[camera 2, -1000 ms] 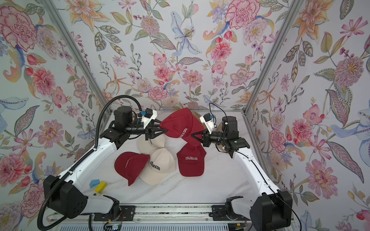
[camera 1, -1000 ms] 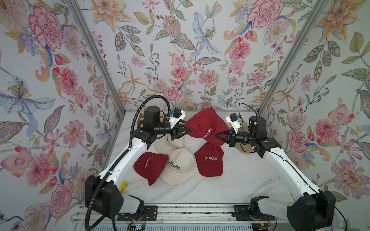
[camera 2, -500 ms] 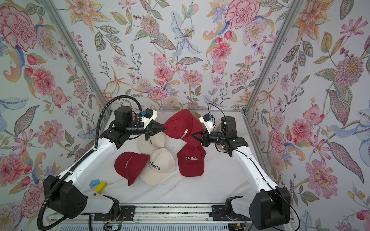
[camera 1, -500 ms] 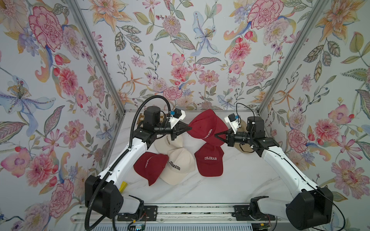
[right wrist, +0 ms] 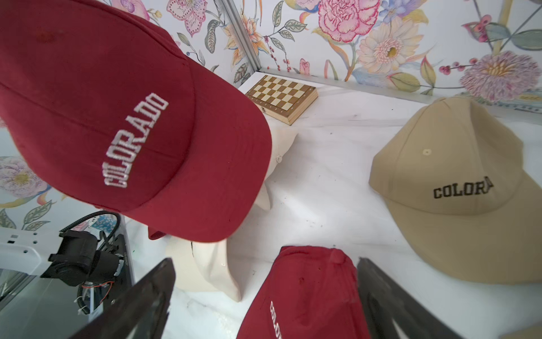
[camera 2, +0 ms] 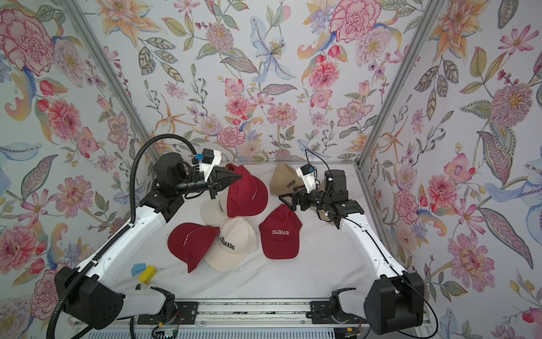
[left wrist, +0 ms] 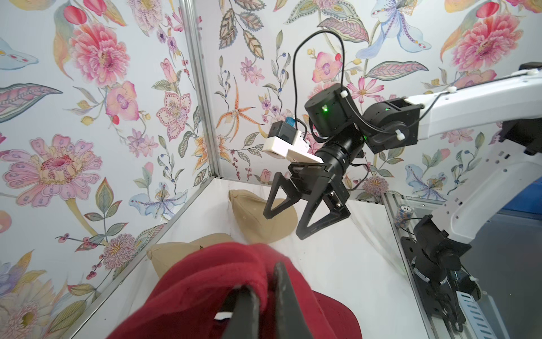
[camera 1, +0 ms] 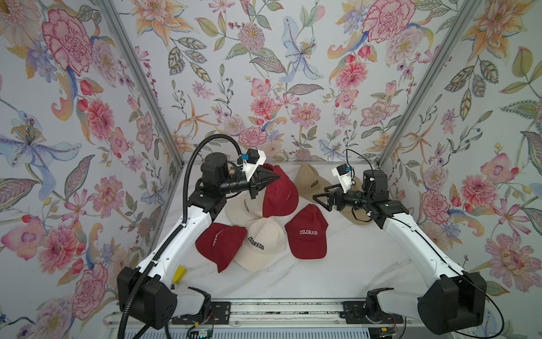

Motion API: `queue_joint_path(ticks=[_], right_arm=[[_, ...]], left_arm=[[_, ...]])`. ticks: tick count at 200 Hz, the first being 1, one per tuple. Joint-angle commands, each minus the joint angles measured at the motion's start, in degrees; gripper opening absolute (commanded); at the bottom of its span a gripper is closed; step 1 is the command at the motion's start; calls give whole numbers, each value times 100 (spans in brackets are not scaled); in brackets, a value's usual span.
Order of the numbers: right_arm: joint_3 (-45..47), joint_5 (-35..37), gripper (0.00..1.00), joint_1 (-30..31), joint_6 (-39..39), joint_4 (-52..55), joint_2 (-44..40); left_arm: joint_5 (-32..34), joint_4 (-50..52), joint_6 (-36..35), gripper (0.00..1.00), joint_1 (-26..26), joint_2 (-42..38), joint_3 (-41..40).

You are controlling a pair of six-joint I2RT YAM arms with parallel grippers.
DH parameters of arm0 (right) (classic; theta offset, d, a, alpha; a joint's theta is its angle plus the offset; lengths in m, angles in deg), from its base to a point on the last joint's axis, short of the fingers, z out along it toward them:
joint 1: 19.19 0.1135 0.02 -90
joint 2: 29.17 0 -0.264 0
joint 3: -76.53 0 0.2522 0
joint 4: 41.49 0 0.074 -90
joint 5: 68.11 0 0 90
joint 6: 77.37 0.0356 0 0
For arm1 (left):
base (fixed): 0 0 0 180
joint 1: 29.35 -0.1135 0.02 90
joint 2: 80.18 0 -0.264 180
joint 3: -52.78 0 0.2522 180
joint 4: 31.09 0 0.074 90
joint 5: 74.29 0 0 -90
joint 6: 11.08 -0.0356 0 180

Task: Stack the baseball caps by color
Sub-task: Pick up the baseball cap from the center of the board.

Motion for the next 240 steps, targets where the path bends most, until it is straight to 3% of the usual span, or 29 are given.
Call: queue_joint_path(ticks=[1, 54, 100, 162, 240], right_arm=[[-69, 338, 100, -18, 32, -291, -359], [369, 453, 99, 137, -166, -642, -1061], [623, 801, 99, 751, -399, -958, -1360], [986, 787, 100, 1221, -531, -1804, -1520], [316, 1454, 84, 1775, -1382, -1936, -1230]], left_arm=[[611, -116, 573, 0, 48, 75, 530], [1362, 1271, 127, 0, 349, 378, 1341], [1930, 2584, -645, 0, 801, 932, 2216], [2001, 3061, -842, 0, 1023, 1203, 2699], [1878, 3954, -1363, 0, 1371, 1685, 3247]])
